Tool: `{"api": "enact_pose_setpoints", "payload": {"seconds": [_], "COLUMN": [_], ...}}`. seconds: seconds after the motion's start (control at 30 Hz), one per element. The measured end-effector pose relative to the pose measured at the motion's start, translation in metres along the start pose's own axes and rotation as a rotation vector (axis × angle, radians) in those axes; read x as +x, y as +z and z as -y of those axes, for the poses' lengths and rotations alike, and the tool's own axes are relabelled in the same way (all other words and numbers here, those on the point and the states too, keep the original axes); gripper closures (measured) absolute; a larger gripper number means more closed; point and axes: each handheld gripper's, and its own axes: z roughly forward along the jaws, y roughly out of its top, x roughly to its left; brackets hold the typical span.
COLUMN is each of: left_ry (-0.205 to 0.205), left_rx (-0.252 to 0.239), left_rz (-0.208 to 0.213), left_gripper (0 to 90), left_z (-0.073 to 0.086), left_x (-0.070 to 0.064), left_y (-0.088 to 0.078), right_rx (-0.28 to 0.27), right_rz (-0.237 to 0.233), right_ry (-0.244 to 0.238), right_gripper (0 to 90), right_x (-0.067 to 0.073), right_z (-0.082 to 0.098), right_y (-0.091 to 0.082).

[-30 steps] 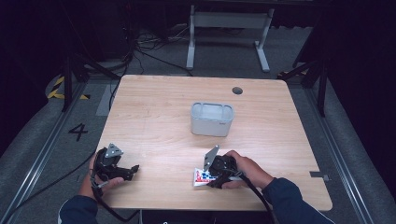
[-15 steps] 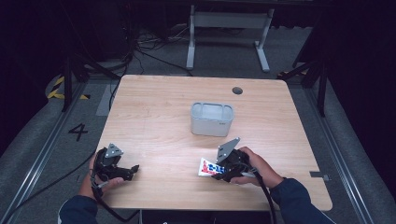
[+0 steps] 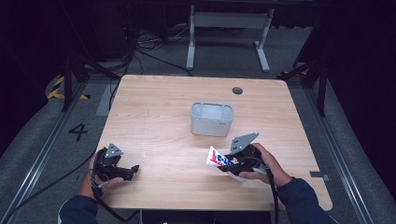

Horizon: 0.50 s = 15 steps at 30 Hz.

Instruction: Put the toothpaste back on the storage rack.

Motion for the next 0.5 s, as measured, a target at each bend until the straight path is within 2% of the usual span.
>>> {"api": "enact_pose_setpoints", "payload": {"seconds": [0.5], "left_ry": [0.000], "left_rx": [0.000], "left_rz": [0.000], "left_gripper": [0.5], "left_z": [0.000], "left_x": [0.000], "left_y": [0.000], "right_rx": [-0.105], "right_rz": [0.065], "right_ry": [0.014], "right_gripper": [62.1], "right_x": [-0.003], "right_z": [0.000], "right_y": [-0.014]}}
